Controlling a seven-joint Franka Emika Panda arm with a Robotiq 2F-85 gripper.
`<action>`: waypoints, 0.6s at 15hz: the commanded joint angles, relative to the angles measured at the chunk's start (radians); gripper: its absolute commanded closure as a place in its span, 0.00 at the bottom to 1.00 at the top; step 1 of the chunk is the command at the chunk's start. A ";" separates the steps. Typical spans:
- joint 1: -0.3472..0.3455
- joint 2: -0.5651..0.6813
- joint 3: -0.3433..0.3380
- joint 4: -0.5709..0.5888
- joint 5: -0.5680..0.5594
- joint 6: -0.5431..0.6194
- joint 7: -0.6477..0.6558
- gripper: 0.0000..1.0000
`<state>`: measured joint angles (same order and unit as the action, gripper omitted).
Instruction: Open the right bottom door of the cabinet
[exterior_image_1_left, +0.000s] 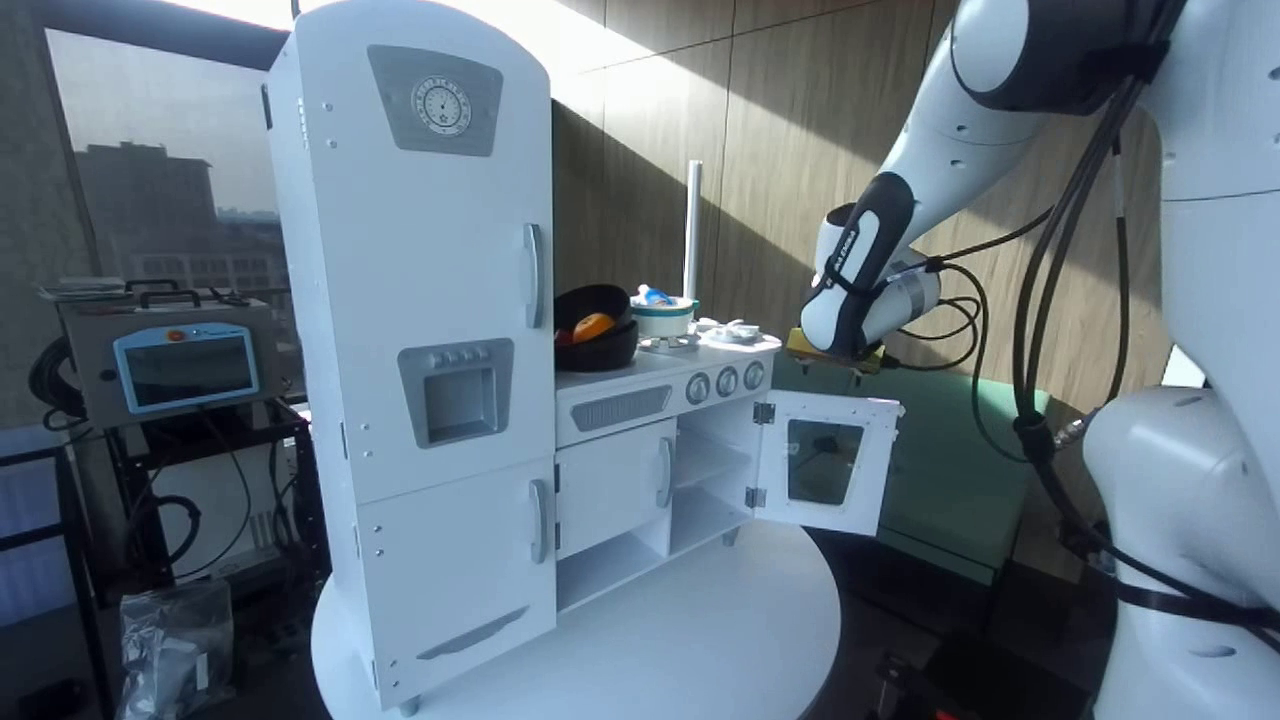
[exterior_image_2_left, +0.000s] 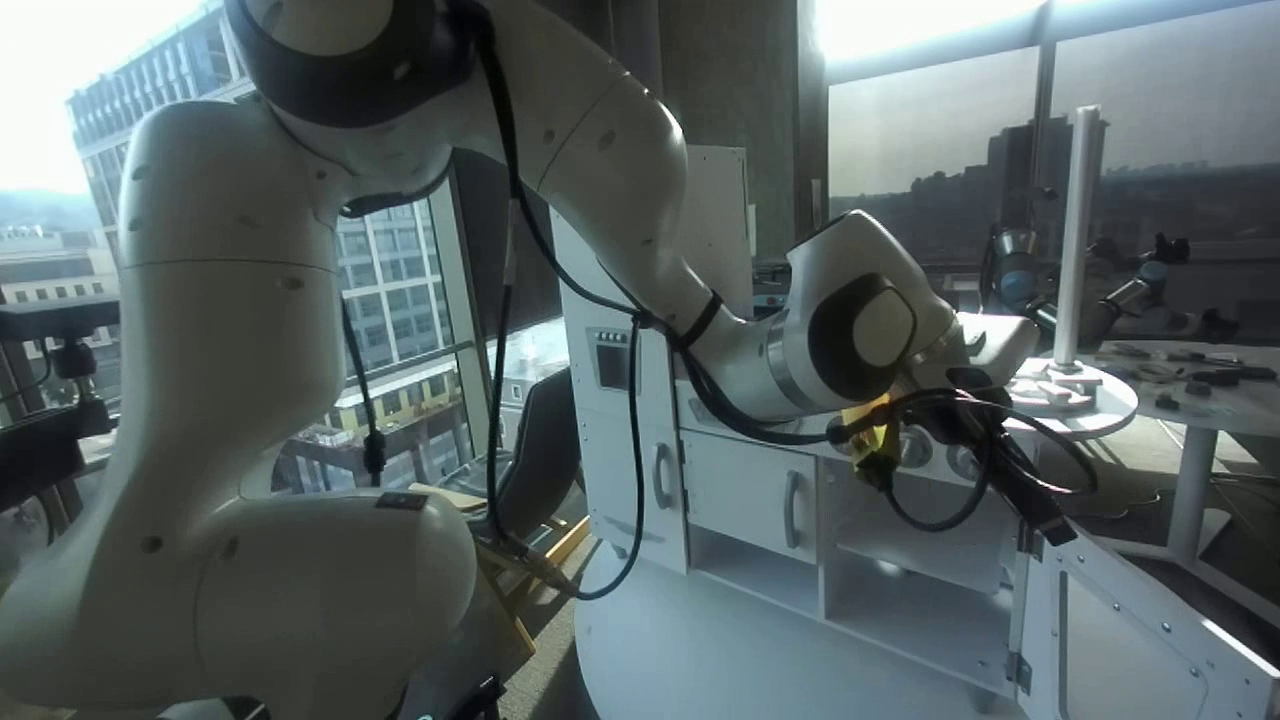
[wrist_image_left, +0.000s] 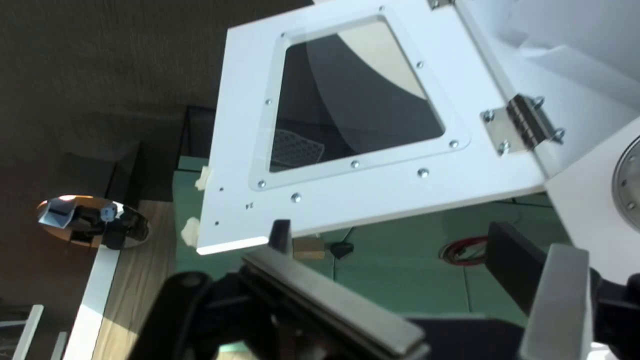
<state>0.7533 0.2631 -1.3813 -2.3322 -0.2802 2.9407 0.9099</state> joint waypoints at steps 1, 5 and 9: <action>0.248 -0.189 -0.149 -0.076 -0.057 -0.126 -0.037 0.00; 0.424 -0.305 -0.252 -0.159 -0.066 -0.140 -0.087 0.00; 0.251 -0.354 0.023 -0.260 0.120 -0.080 -0.260 0.00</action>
<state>1.1439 -0.0262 -1.5533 -2.5331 -0.2849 2.8103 0.7908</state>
